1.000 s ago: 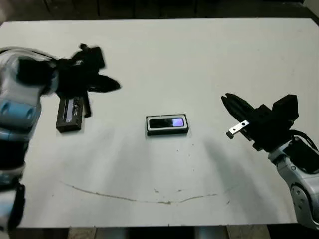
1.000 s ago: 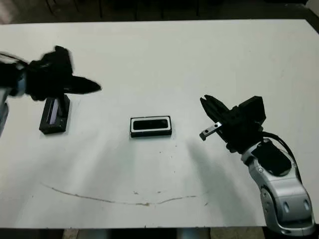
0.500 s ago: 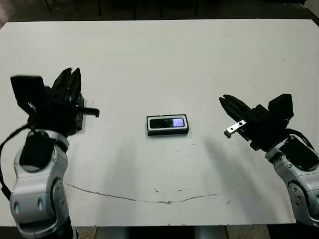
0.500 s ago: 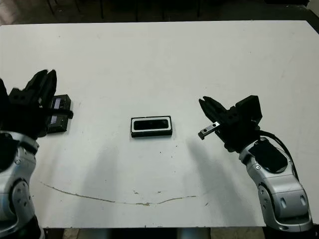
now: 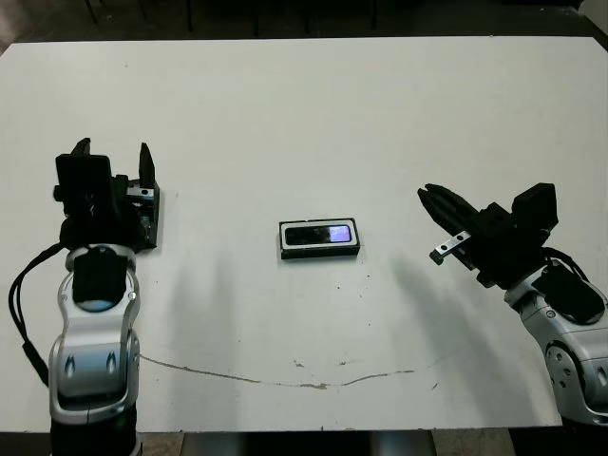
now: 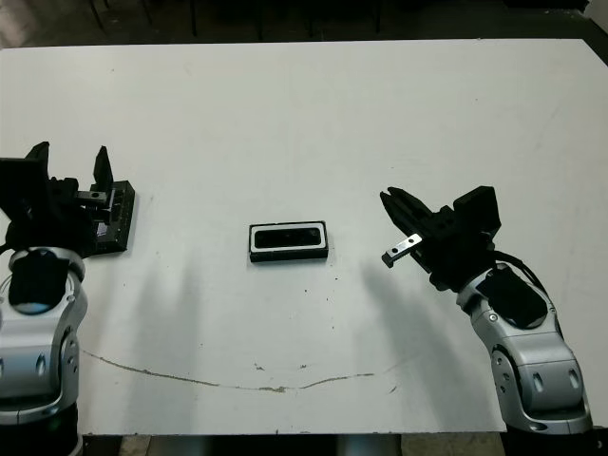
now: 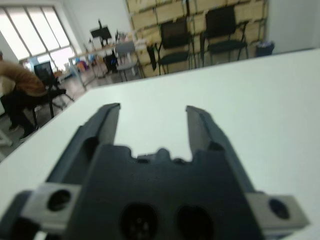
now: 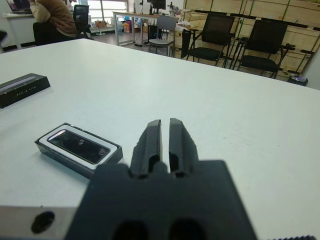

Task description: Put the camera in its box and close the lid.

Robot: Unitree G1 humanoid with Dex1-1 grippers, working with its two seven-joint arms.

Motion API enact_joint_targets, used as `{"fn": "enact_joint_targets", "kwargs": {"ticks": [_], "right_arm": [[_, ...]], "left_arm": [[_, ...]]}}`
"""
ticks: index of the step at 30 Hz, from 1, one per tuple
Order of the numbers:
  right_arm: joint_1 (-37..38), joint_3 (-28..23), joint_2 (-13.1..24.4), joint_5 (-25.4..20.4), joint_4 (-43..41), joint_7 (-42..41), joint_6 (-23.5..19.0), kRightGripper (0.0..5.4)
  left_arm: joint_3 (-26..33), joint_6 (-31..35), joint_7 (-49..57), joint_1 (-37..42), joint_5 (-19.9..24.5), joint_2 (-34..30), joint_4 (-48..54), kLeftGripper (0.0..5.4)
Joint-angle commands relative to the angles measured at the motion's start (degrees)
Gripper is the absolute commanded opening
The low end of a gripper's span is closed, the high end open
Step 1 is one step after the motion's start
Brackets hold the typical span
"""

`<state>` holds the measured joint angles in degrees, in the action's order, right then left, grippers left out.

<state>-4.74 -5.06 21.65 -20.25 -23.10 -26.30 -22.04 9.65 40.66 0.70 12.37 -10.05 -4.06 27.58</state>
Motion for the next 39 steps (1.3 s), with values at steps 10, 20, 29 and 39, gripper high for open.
{"fn": "enact_joint_targets", "kwargs": {"ticks": [10,20,29,39], "right_arm": [[0.8,-0.6,0.5,-1.0,0.2,0.6,-1.9,0.00],[0.8,-0.5,0.5,-1.1,0.9,0.1,-1.6,0.00],[0.7,-0.3,0.5,-1.0,1.7,-0.5,-0.5,0.00],[1.0,-0.4,0.6,-1.0,1.7,-0.9,-0.1,0.00]], "left_arm": [[17.4,21.7,-5.7,11.0,26.0,0.5,-7.9,5.38],[11.3,19.8,1.3,8.6,21.8,-2.4,-7.5,5.38],[4.2,10.8,1.7,3.8,14.3,-7.5,-14.1,5.38],[7.9,15.0,-1.3,3.5,20.0,-5.4,-15.6,5.38]]}}
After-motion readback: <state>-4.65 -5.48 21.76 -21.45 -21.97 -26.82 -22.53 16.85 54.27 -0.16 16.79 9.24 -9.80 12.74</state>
